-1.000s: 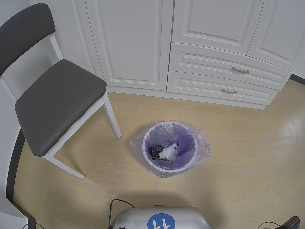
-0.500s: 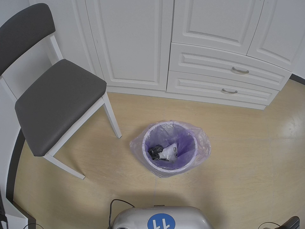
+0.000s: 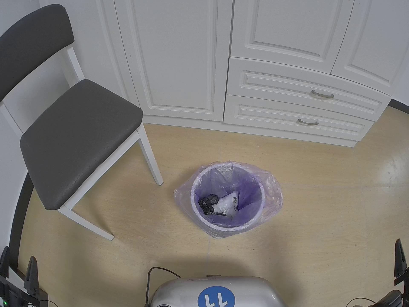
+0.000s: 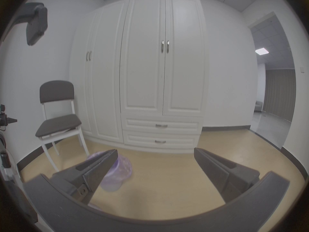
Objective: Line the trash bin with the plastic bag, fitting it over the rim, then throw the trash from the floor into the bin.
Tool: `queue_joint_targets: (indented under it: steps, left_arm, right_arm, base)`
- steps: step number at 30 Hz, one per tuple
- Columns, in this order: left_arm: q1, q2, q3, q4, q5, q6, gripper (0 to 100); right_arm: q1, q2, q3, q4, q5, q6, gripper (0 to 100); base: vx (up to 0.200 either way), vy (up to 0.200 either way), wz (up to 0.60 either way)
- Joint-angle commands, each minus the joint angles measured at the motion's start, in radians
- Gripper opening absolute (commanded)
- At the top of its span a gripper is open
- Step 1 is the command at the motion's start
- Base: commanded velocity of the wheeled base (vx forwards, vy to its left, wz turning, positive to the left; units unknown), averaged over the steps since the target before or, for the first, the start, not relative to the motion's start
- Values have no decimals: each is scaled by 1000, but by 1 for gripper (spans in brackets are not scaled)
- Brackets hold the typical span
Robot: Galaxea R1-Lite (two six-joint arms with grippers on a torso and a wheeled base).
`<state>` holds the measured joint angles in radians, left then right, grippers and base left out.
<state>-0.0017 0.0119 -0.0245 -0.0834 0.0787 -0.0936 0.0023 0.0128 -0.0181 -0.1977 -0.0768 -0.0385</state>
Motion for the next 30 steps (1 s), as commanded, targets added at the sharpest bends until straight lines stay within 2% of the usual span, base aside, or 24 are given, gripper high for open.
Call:
queue_joint_targets:
  steps: [1,5,10,15,30]
  left_arm:
    - [0,-12,23,19,0,-31,100]
    - [0,-12,23,22,-5,-31,100]
    - [0,-10,24,53,-33,38,100]
    - [-1,-10,24,82,-56,69,100]
    - [-1,-10,24,82,-56,60,100]
  right_arm:
    - [1,-13,18,60,-1,0,100]
    - [1,-13,18,121,-6,0,100]
    - [-1,-13,18,130,11,8,100]
    - [-1,-13,12,225,89,19,100]
    - [2,-13,18,201,86,46,100]
  base:
    - [0,0,0]
    - [0,0,0]
    - [0,0,0]
    - [0,0,0]
    - [0,0,0]
